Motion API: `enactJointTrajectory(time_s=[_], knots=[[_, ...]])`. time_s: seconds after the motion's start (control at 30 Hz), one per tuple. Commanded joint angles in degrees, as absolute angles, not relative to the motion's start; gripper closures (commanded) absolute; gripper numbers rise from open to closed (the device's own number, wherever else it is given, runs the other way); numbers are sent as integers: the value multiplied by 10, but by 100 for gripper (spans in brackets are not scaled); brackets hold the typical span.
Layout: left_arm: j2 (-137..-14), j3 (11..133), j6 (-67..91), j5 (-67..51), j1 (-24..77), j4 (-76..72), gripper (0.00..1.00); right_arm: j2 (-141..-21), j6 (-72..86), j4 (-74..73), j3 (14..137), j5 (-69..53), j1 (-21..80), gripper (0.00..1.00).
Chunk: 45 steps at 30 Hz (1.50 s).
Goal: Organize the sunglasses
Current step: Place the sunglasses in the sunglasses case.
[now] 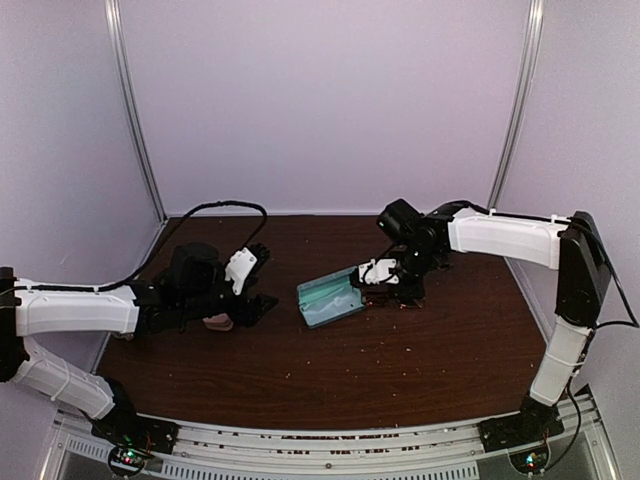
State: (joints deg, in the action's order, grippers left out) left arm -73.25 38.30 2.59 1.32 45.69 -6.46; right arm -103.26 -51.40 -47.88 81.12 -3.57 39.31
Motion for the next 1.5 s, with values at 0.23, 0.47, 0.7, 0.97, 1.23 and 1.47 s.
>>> enactJointTrajectory(time_s=[0.23,0.47,0.7,0.97,1.23,1.47], knots=[[-710,364,20,19,448,-98,30,-1074,-621,-417,872,30,474,100],[-707,356,21,20,447,-104,30,-1107,-683,-379,886,39,503,100],[-707,353,22,20,447,-107,30,-1149,-709,-339,903,47,512,100],[-707,351,21,21,446,-108,30,-1177,-729,-320,915,46,516,100],[-714,351,23,17,446,-113,30,-1194,-729,-310,922,41,516,100],[-717,351,22,18,446,-114,30,-1211,-722,-327,936,33,517,100]])
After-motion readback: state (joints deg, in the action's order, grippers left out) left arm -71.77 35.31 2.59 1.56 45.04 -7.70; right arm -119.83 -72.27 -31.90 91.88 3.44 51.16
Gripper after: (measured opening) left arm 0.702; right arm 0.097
